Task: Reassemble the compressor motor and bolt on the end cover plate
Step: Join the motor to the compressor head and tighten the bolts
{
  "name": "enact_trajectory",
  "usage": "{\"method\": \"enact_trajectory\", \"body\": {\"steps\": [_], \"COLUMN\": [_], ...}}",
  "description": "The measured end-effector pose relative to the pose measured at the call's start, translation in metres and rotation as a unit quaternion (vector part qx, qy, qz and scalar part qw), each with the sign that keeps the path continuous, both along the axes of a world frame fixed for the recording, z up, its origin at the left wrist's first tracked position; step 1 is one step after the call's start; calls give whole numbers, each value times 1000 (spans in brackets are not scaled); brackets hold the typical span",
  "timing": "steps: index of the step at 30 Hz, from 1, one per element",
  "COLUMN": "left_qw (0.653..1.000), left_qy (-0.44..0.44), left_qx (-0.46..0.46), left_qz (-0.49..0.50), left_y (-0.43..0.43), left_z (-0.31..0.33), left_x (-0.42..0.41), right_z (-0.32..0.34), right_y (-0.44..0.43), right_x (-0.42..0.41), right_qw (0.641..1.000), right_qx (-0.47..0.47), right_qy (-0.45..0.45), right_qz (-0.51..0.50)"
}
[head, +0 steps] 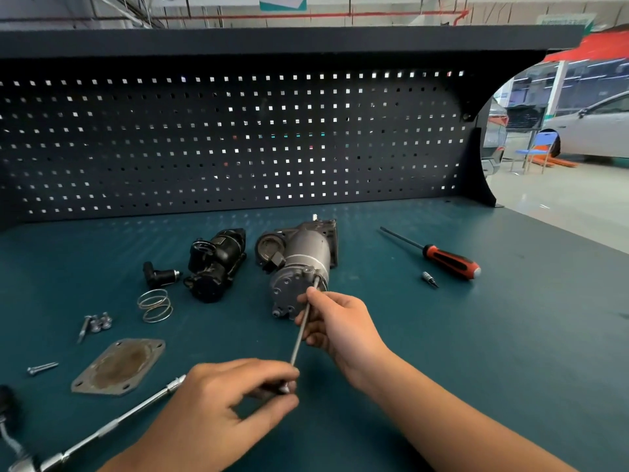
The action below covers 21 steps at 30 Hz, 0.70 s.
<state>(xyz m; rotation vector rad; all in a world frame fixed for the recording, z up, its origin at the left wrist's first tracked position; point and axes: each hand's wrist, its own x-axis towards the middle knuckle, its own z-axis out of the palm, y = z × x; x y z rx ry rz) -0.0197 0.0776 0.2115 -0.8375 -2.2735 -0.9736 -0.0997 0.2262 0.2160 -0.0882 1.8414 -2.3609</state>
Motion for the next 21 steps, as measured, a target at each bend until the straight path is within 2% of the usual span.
{"method": "enact_trajectory", "body": {"steps": [5, 8, 12, 16, 21], "left_qw": [999, 994, 980, 975, 989], "left_qy": [-25, 12, 70, 96, 8], "left_qx": [-5, -86, -163, -176, -113], "left_qz": [41, 70, 90, 91, 94], "left_y": [11, 22, 34, 30, 27], "left_z": [18, 26, 29, 27, 33], "left_x": [-27, -46, -58, -69, -90], "right_z": [2, -1, -5, -8, -5], "right_y": [11, 20, 27, 30, 13], "right_x": [-10, -18, -28, -36, -52], "right_qw": [988, 975, 968, 962, 968], "right_qx": [134, 170, 172, 193, 177], "right_qy": [43, 63, 79, 136, 155], "right_qz": [-66, -125, -165, -137, -87]}}
